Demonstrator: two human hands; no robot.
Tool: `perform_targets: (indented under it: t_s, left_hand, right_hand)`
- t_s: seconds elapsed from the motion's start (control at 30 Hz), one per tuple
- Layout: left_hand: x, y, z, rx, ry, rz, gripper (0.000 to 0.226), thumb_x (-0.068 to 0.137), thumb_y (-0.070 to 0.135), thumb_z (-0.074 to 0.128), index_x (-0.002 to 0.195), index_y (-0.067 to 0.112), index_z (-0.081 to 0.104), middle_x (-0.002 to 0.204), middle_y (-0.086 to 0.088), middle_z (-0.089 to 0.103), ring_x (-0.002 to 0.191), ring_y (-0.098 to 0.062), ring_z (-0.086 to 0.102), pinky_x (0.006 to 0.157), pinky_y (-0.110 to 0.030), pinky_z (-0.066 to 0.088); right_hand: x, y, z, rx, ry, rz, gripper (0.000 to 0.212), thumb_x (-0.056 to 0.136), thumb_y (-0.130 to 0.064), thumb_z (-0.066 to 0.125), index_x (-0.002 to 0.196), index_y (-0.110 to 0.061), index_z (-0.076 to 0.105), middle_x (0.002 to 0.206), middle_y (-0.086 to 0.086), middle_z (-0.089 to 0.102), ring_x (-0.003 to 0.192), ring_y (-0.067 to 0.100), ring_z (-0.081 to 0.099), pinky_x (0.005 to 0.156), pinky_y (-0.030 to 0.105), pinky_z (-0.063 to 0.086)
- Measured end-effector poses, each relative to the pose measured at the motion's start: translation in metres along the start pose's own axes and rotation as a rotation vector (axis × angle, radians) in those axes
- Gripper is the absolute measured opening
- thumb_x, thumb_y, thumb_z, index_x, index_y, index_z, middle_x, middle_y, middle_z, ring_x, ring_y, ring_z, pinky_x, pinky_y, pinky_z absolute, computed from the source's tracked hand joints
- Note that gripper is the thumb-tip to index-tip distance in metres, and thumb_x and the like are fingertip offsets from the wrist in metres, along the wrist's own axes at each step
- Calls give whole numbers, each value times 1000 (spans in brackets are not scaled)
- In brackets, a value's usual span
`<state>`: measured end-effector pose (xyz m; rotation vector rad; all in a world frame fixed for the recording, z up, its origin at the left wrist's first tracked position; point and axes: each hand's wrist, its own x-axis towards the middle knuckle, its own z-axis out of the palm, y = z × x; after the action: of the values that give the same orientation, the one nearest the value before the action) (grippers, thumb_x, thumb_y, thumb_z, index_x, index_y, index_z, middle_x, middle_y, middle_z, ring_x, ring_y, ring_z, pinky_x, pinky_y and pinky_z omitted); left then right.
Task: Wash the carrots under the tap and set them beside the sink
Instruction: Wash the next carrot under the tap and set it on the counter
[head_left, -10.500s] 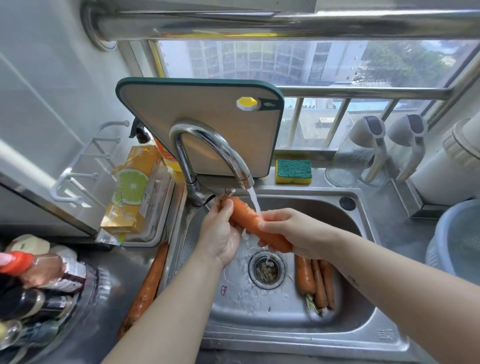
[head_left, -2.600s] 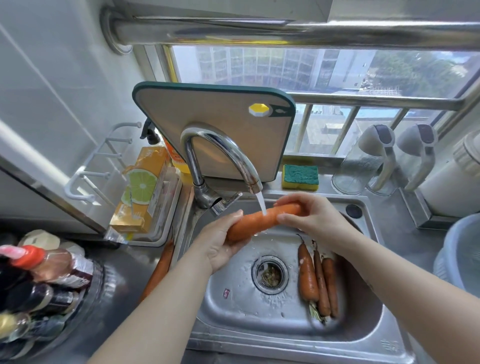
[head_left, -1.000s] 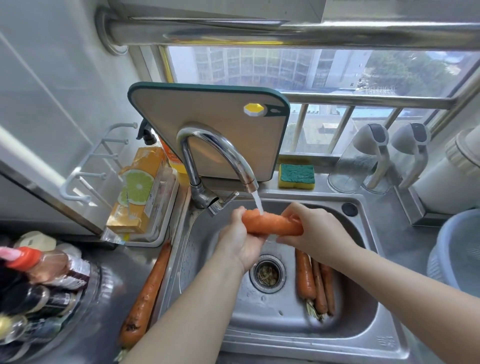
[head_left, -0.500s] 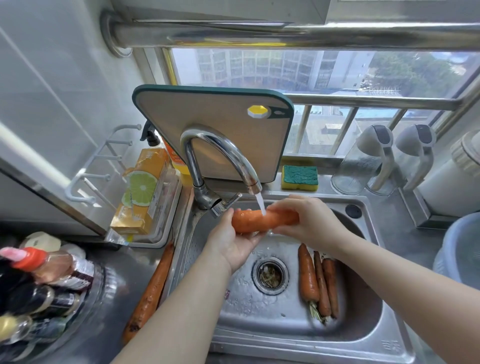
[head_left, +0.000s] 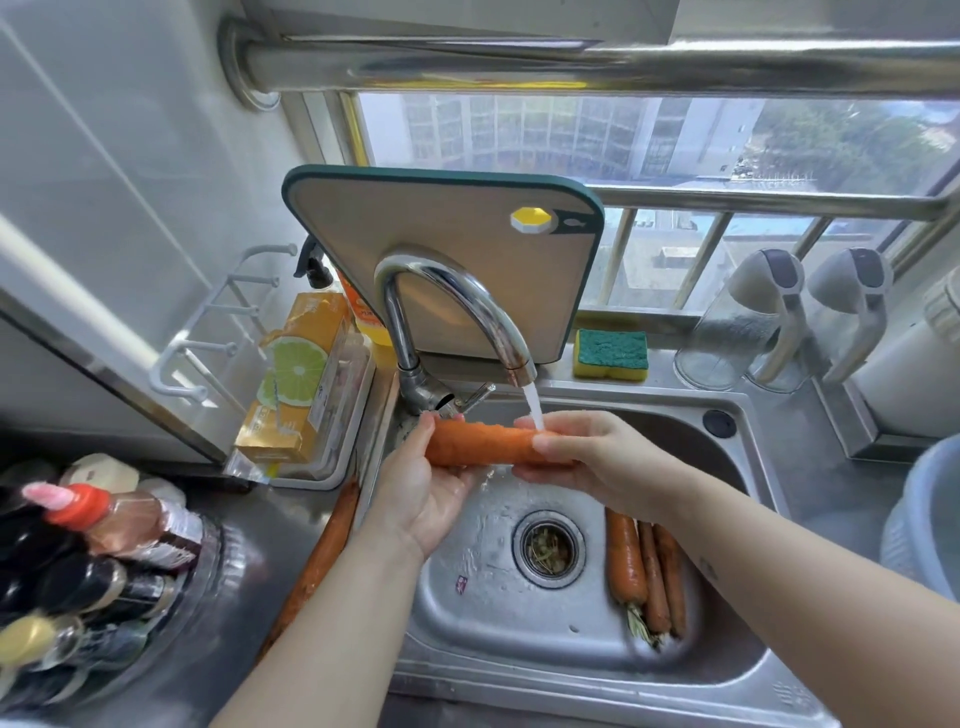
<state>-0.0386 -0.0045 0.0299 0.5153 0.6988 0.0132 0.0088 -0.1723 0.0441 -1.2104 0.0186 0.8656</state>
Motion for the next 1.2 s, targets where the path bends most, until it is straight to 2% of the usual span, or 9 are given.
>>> perform_targets:
  t_s: [0.1,0.23,0.37,0.53,0.63,0.8,0.9,1.0,1.2]
  left_hand:
    - [0,2,0,36,27,21,14,99,20,45,94,7,50,94,-15,56,85,-25,59,75,-45,50]
    - [0,-8,2,112,79,51,24,98,21,47,113,2,45,100,-16,56,97,-27,58,79,-46,51]
    - [3,-5,9,62,137,15,21,98,20,47,110,2,43,96,-17,54,109,-33,54,94,-56,45]
    - [1,-3,19,36,185,-34,31,99,20,47,122,4,37,117,-26,48,113,-41,52,83,-56,47]
    - [2,-5,21,20,211,-31,41,98,19,48,133,2,34,131,-28,44,120,-43,48,92,-60,44]
    - [7,0,14,-11,264,-57,47,97,20,50,137,5,31,140,-25,38,126,-43,42,96,-62,40]
    - [5,-2,15,-31,265,-59,49,97,20,49,139,5,29,141,-26,36,127,-44,41,96,-63,38]
    - [5,-5,20,-41,277,-60,47,98,19,49,138,3,30,141,-26,37,127,-44,41,97,-62,38]
    - [10,-1,19,-65,282,-84,51,98,21,49,142,6,27,143,-24,36,129,-43,40,101,-61,36]
  right_hand:
    - [1,-1,1,97,-17,81,24,89,13,46,111,11,55,105,16,59,91,25,64,80,34,58]
    - [2,-2,7,-300,119,-22,7,87,-3,62,93,-3,67,93,16,64,70,18,65,70,24,59]
    - [-1,-5,6,-438,93,-48,25,89,0,60,114,-3,63,92,10,68,72,16,69,75,24,58]
    - [-7,-10,6,-708,185,-193,19,88,-7,63,105,-13,67,76,7,70,66,13,69,68,23,57]
    - [-7,-5,10,-638,241,-232,11,86,-8,66,94,-15,69,74,9,67,62,14,63,67,29,57]
    - [-6,2,9,-478,123,-147,29,90,3,57,115,-13,59,90,7,66,74,14,68,75,21,56]
    - [-5,5,12,-454,226,-196,20,90,-3,60,107,-12,63,82,8,67,63,11,66,63,17,54]
    - [1,9,13,-450,358,-233,10,87,-10,64,95,-13,69,79,12,70,61,15,65,65,28,59]
    - [5,19,18,-157,349,-185,30,88,-2,62,117,-8,55,108,20,61,87,28,69,77,31,59]
